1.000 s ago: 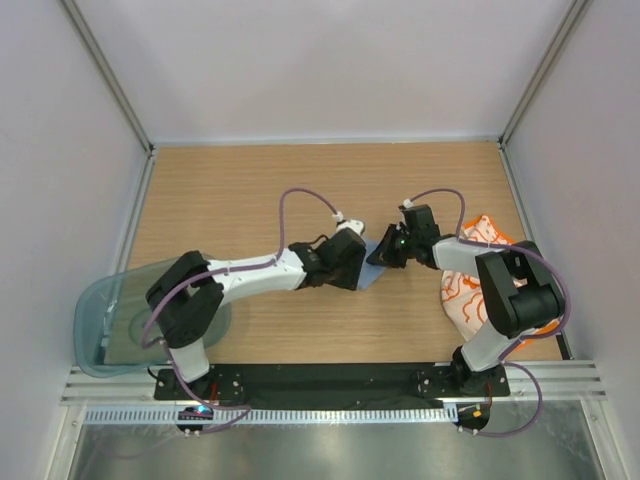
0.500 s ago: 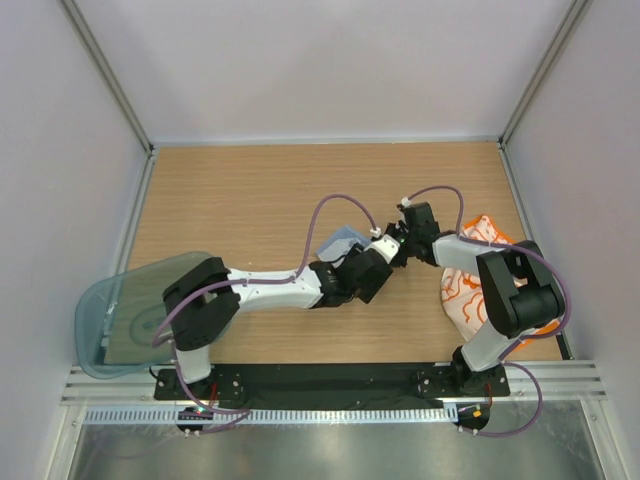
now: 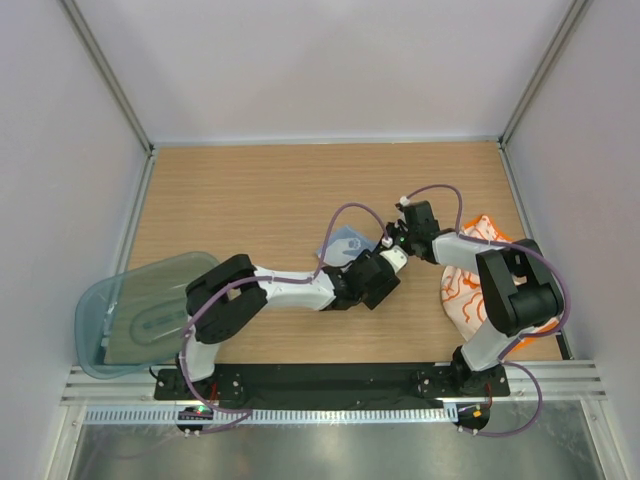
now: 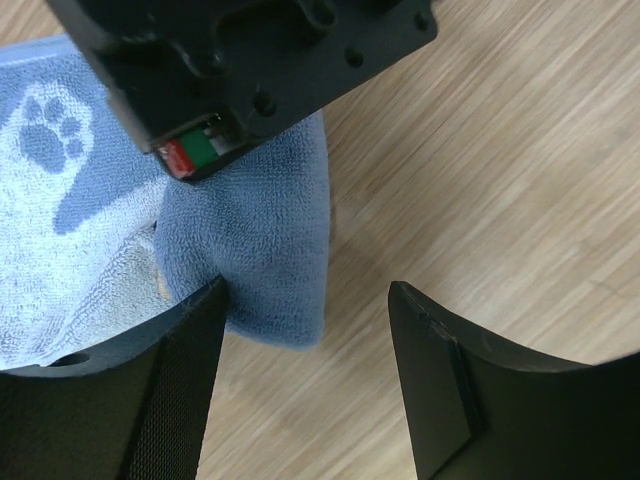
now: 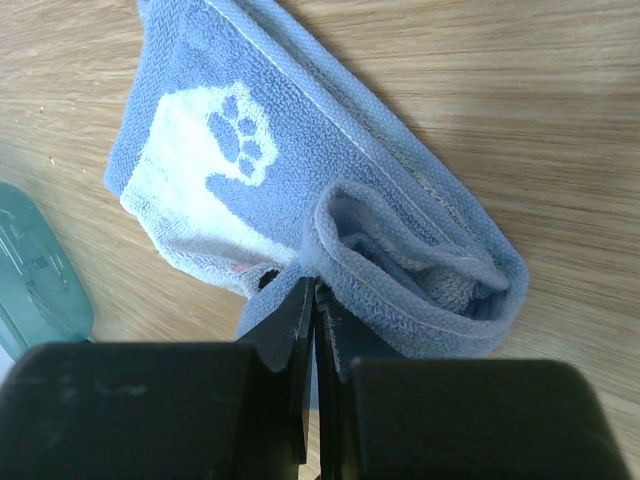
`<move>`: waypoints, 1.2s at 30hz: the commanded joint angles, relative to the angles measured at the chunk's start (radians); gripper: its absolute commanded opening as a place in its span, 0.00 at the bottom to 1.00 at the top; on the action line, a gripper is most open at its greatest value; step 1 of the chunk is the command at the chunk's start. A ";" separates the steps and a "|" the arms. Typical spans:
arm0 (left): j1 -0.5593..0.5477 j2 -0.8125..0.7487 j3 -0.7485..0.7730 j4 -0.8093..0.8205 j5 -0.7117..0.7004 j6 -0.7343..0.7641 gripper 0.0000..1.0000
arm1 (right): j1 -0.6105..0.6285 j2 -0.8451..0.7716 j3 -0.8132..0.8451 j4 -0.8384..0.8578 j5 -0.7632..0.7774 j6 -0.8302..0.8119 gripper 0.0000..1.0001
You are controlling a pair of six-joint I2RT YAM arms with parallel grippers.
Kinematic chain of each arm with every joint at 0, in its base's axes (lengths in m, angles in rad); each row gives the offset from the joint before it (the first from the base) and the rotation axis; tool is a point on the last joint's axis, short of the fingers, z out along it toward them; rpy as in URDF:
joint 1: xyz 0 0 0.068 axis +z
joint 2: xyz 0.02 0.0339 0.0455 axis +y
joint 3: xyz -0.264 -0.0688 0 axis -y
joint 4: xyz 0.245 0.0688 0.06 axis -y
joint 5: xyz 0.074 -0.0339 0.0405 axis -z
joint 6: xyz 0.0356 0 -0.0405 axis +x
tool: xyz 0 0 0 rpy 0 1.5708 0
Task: Roll the towels
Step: Roll the towel
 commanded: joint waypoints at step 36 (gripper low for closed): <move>0.095 -0.078 0.036 -0.182 0.226 -0.361 0.00 | -0.177 0.023 0.284 -0.372 0.186 -0.185 0.49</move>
